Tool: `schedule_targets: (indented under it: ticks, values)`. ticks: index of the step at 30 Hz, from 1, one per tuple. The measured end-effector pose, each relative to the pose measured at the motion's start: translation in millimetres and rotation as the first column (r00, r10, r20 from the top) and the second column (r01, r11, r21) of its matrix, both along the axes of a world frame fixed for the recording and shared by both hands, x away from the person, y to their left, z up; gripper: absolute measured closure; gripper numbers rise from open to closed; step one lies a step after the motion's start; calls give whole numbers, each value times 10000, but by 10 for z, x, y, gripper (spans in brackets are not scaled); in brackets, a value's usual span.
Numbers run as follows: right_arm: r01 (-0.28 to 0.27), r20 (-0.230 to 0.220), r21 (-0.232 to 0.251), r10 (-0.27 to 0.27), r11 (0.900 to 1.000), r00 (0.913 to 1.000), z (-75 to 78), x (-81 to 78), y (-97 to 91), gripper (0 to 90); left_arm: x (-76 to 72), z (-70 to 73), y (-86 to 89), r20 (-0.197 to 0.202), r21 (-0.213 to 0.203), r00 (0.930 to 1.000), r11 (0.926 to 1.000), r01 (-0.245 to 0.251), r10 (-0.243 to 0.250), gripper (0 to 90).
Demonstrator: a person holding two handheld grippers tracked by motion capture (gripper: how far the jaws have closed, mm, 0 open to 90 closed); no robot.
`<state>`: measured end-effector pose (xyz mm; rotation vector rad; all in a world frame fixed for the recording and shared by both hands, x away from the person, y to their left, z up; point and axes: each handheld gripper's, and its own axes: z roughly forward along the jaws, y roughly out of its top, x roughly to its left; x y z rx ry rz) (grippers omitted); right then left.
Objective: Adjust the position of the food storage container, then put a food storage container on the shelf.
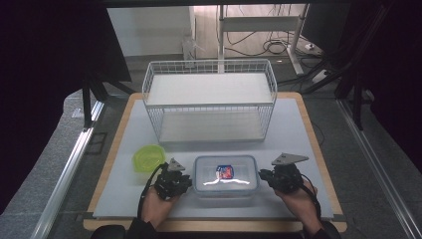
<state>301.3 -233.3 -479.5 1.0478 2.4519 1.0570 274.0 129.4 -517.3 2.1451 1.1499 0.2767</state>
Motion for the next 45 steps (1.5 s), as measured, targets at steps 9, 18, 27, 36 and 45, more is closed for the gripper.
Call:
schedule_targets:
  ticks: [9,18,27,36,45]
  values:
    - [243,226,821,-262,9963,9994,29,4,-142,420,-169,177,253,886,-1206,9959,9923,267,-160,282]
    - [70,26,1598,-75,9871,10000,-8,49,-222,156,-208,157,298,1483,-1146,9882,9919,547,-374,38]
    - [-440,299,1348,403,9899,9987,-11,38,-163,84,-195,179,285,1414,-1685,9881,9820,848,-611,20]
    - [-612,-321,1569,670,9857,9972,27,67,-88,73,-116,229,128,1229,-1591,9845,9767,1440,-1251,33]
    - [-560,-1279,1613,771,9853,9888,36,168,69,20,127,213,55,402,-2296,9863,9592,1648,-1599,26]
